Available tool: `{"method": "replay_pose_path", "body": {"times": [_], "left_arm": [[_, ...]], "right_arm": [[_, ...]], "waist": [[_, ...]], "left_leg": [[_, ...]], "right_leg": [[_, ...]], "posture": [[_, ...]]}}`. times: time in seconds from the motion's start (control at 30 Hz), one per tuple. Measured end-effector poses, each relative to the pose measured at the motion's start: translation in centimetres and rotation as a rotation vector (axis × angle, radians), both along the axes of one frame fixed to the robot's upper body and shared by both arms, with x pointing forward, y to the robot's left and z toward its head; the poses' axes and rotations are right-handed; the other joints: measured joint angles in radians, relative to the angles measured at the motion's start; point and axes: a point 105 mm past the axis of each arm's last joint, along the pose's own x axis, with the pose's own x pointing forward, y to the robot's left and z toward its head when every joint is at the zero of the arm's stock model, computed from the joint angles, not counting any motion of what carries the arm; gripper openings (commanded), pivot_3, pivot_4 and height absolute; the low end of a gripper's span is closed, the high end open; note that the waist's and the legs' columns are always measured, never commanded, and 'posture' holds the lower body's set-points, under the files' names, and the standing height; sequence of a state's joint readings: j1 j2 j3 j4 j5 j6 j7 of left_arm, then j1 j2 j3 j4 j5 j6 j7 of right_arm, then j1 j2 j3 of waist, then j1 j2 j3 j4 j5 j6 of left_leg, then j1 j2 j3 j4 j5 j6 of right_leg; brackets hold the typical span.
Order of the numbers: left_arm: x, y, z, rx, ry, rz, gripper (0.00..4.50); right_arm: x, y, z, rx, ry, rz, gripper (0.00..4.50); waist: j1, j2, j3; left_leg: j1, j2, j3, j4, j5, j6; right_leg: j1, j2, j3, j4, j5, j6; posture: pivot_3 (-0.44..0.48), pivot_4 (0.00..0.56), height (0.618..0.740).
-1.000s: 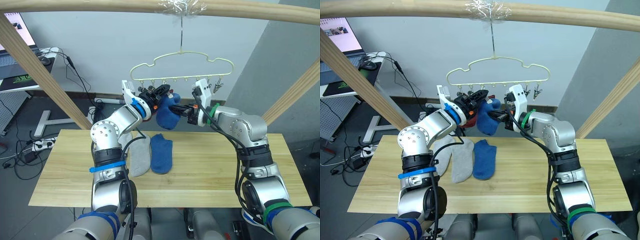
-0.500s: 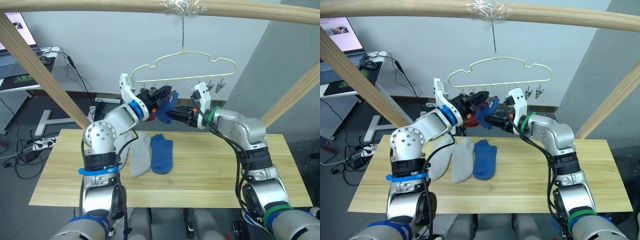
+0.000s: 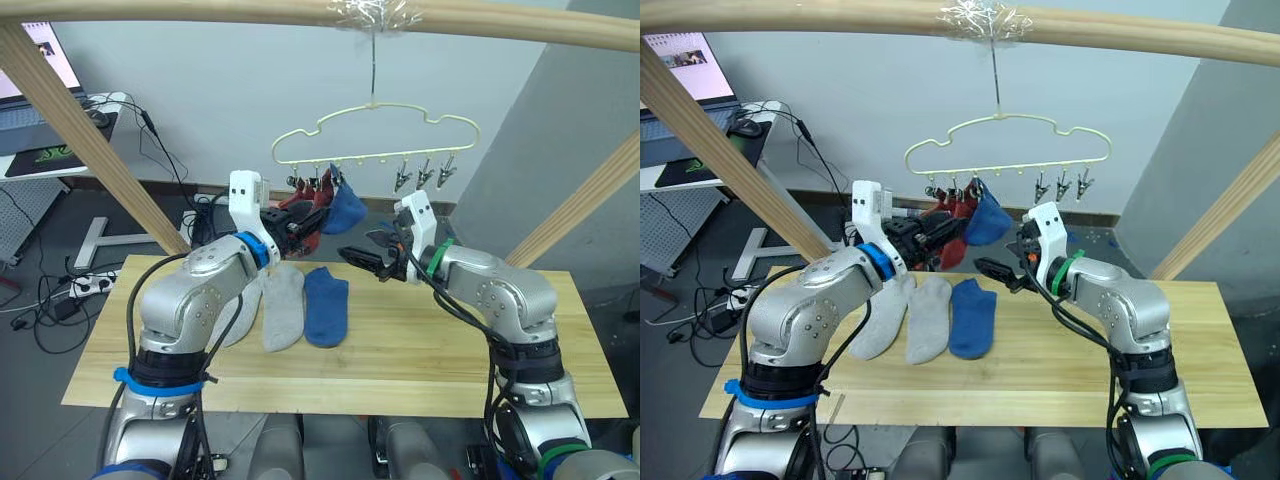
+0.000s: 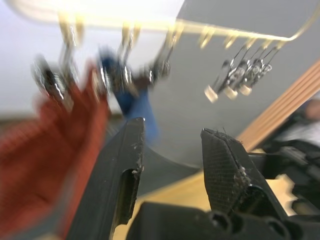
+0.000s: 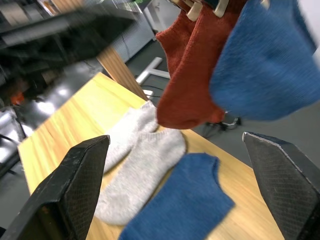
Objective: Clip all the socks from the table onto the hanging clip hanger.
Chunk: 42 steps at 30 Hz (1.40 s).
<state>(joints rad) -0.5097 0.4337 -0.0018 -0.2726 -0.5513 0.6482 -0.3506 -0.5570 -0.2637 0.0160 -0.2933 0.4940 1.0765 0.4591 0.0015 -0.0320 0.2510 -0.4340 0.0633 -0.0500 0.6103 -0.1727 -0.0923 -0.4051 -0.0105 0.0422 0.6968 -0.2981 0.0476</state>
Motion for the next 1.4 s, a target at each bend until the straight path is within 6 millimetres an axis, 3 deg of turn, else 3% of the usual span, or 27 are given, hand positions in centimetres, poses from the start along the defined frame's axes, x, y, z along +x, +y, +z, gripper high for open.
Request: {"method": "replay_pose_path", "body": {"times": [0.13,0.3,0.57,0.73,0.97,1.07,1.27,1.37,1.4], "left_arm": [[-0.4,0.1,0.5,0.023,-0.088,-0.019,2.04],[-1.8,-0.7,0.1,0.039,-0.078,-0.190,2.04],[-2.2,0.7,3.8,0.165,-0.130,-0.380,2.04],[-2.0,1.4,5.8,0.196,-0.070,-0.475,2.04],[-2.0,1.4,6.4,0.203,-0.029,-0.568,2.04],[-1.8,1.3,7.2,0.197,-0.039,-0.579,2.04],[-1.8,1.1,7.2,0.188,-0.035,-0.596,2.04],[-1.8,1.1,7.2,0.188,-0.031,-0.601,2.04],[-1.9,1.1,7.2,0.188,-0.030,-0.602,2.04]], "right_arm": [[-0.8,-0.6,0.4,-0.027,-0.037,-0.070,4.46],[-1.3,-1.3,1.5,-0.042,-0.094,-0.196,4.46],[-0.3,-2.2,2.9,-0.046,-0.155,-0.425,4.46],[0.3,-1.3,4.4,0.007,-0.180,-0.520,4.46],[1.2,-0.7,4.0,0.036,-0.144,-0.551,4.46],[1.8,-0.9,4.5,0.042,-0.161,-0.584,3.59],[2.0,-1.4,4.6,0.069,-0.154,-0.608,3.59],[2.1,-1.5,4.6,0.071,-0.155,-0.615,2.95],[2.1,-1.5,4.6,0.071,-0.154,-0.616,2.95]], "waist": [[0.006,0.000,0.000],[0.005,0.000,0.000],[-0.002,0.001,-0.002],[-0.004,0.001,-0.003],[-0.004,0.001,-0.003],[-0.004,0.001,-0.003],[-0.004,0.001,-0.003],[-0.004,0.001,-0.003],[-0.004,0.001,-0.003]], "left_leg": [[0.000,0.000,0.000,0.000,0.000,0.000],[0.000,0.000,0.000,0.000,0.000,0.000],[0.000,0.000,0.000,0.000,0.001,0.001],[0.000,0.001,-0.001,0.000,0.001,0.001],[0.000,0.001,-0.001,0.000,0.001,0.001],[0.000,0.001,-0.001,0.000,0.001,0.001],[-0.001,0.001,-0.001,-0.001,0.001,0.001],[-0.001,0.001,-0.001,-0.001,0.001,0.001],[-0.001,0.001,-0.001,-0.001,0.001,0.001]], "right_leg": [[0.000,0.000,0.000,0.000,0.000,0.000],[0.000,0.000,0.000,0.000,0.000,0.000],[0.000,0.001,-0.001,0.000,0.001,-0.001],[-0.001,0.001,-0.001,0.000,0.001,-0.002],[-0.001,0.001,-0.001,0.000,0.001,-0.002],[-0.001,0.001,-0.001,0.001,0.001,-0.002],[-0.001,0.001,-0.001,0.001,0.001,-0.002],[-0.001,0.001,-0.001,0.001,0.001,-0.002],[-0.001,0.001,-0.001,0.001,0.001,-0.002]], "posture": [[0.115,0.165,0.740],[0.108,0.156,0.740],[0.105,0.150,0.740],[0.103,0.155,0.740],[0.098,0.162,0.740],[0.098,0.163,0.740],[0.098,0.162,0.740],[0.099,0.161,0.740],[0.099,0.161,0.740]]}}
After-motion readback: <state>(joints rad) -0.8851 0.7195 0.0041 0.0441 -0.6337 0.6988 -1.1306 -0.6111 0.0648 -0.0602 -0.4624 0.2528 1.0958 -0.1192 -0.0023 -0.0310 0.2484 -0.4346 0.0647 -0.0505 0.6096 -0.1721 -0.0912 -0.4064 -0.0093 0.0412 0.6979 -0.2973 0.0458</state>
